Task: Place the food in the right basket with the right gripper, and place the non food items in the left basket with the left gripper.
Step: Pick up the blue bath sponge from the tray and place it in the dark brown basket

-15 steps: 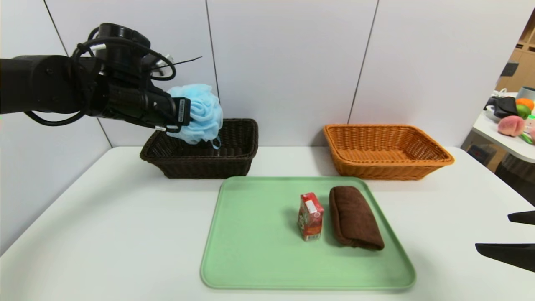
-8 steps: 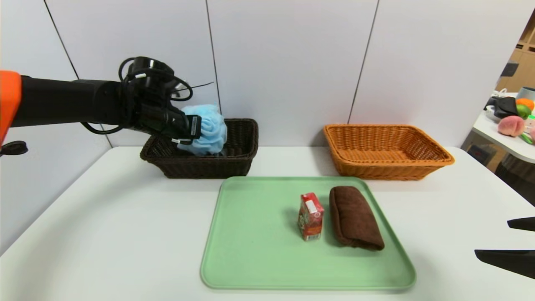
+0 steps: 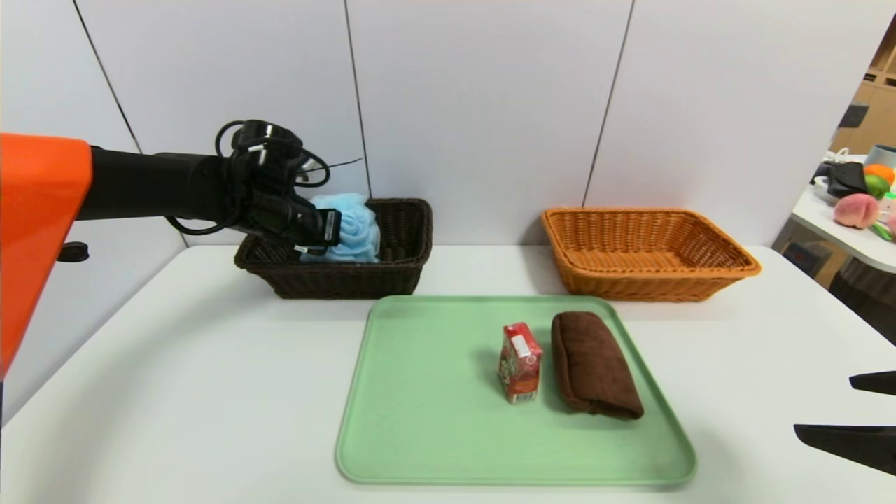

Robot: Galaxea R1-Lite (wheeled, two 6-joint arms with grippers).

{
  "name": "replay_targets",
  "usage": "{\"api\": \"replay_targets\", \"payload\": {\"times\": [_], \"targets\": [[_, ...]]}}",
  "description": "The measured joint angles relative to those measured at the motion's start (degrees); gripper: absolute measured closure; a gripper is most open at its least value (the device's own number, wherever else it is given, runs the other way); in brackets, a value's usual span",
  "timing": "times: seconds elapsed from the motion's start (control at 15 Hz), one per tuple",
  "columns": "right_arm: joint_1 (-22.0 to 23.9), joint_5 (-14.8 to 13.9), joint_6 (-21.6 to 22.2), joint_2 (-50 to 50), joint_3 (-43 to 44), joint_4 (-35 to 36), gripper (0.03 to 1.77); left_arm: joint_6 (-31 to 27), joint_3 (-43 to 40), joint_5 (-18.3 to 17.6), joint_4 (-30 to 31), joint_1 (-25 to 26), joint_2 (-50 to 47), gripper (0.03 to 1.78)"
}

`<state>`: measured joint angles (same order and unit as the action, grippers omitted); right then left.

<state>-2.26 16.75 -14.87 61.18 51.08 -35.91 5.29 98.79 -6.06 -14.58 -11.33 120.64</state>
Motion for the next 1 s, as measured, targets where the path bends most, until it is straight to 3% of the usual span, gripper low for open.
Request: {"api": "replay_targets", "payload": {"times": [1.0], "targets": [[0.0,0.0,0.8,-2.1,-0.3,0.6,0.1,0.0,-0.6,0.0,-3.1,0.2,-4.2,1.64]]}}
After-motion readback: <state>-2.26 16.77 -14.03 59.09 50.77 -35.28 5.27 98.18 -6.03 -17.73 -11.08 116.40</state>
